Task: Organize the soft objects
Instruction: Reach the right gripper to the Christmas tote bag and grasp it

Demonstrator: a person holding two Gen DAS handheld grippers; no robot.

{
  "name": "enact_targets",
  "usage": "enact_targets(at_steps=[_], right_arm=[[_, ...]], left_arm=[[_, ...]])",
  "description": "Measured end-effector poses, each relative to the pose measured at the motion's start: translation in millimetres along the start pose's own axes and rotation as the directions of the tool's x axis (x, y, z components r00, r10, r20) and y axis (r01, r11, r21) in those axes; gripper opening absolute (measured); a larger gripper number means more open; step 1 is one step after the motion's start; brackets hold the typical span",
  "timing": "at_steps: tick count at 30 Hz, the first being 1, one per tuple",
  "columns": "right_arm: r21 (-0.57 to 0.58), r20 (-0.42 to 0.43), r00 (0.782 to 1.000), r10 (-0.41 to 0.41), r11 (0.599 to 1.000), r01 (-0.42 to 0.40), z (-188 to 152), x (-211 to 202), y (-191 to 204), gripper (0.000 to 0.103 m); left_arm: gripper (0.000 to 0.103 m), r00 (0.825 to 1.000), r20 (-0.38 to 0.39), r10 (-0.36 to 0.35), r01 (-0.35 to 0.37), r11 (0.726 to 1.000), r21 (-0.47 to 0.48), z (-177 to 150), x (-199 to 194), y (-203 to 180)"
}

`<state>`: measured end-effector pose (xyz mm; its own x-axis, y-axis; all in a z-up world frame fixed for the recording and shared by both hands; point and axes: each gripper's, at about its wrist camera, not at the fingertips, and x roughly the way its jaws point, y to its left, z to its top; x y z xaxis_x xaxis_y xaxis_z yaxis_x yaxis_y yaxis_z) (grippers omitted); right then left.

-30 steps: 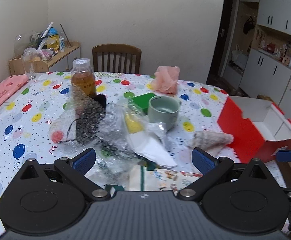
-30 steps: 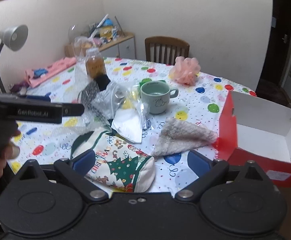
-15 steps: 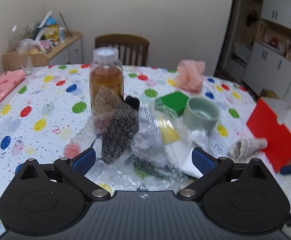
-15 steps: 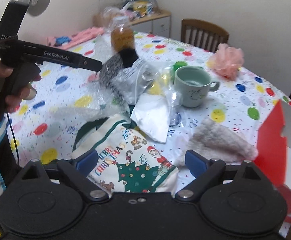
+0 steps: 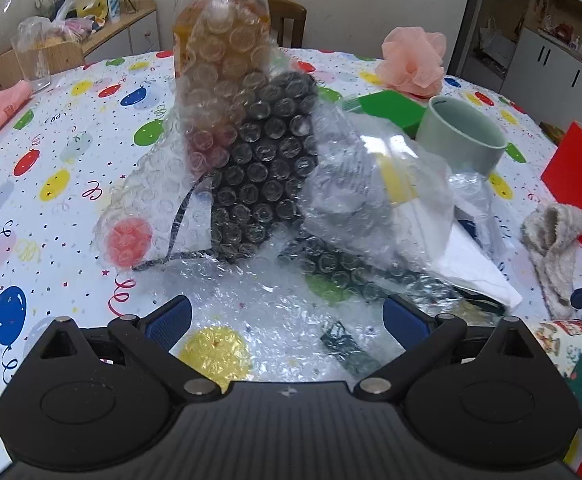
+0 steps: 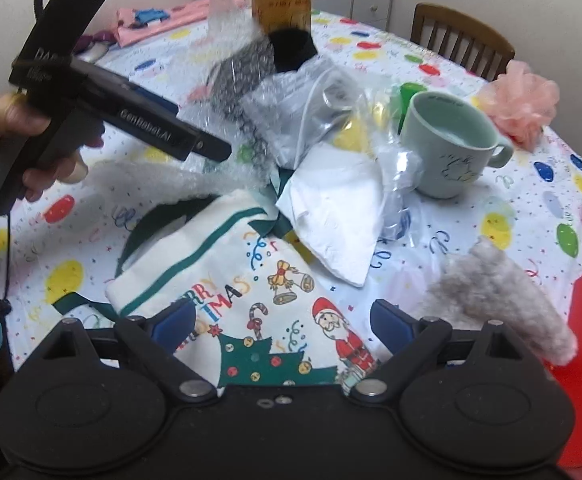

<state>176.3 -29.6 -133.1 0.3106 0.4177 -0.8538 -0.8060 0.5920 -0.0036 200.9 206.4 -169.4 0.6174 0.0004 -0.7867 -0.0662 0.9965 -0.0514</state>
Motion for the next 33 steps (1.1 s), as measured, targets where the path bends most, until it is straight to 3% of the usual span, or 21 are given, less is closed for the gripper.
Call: enact_targets(at_steps=[14, 16, 20, 24, 27, 29, 31, 33], right_arm=[[-0.005, -0.057, 0.998, -0.015, 1.000, 0.015, 2, 27, 3, 0.085], [-0.009, -0.062, 0.998, -0.024, 1.000, 0.024, 2, 28, 5, 0.083], [-0.026, -0.064, 0.997, -0.051, 0.998, 0.049, -1, 27, 12, 0.076], [-0.040, -0.065, 0.994, -0.091, 0.995, 0.088, -2, 24, 19, 0.061], [-0.027, -0.062, 0.993, -0.105, 0.994, 0.103, -3, 21, 20, 0.047], [-0.022, -0.059, 0.992, -0.111, 0.994, 0.110, -4, 18, 20, 0.033], [-0.014, -0.056, 0.991, -0.118, 0.993, 0.117, -5, 15, 21, 0.022], [0.004, -0.057, 0.992, -0.112, 0.994, 0.112, -5, 11, 20, 0.018]], left_arm=[[0.084, 0.998, -0.015, 0.055, -0.054, 0.998, 0.034, 2, 25, -1], [0.080, 0.999, -0.010, 0.053, -0.052, 0.998, 0.044, 1, 24, -1], [0.058, 0.999, 0.004, 0.041, -0.041, 0.997, 0.067, 0, 20, -6], [0.032, 1.000, 0.005, 0.029, -0.029, 0.996, 0.080, 2, 17, -9], [0.022, 1.000, 0.007, 0.025, -0.025, 0.997, 0.069, 1, 16, -6], [0.016, 1.000, 0.005, 0.026, -0.026, 0.998, 0.065, 0, 13, -5], [0.016, 1.000, 0.004, 0.022, -0.023, 0.998, 0.061, -1, 10, -2], [0.016, 1.000, 0.000, 0.014, -0.014, 0.998, 0.053, -2, 5, 0]])
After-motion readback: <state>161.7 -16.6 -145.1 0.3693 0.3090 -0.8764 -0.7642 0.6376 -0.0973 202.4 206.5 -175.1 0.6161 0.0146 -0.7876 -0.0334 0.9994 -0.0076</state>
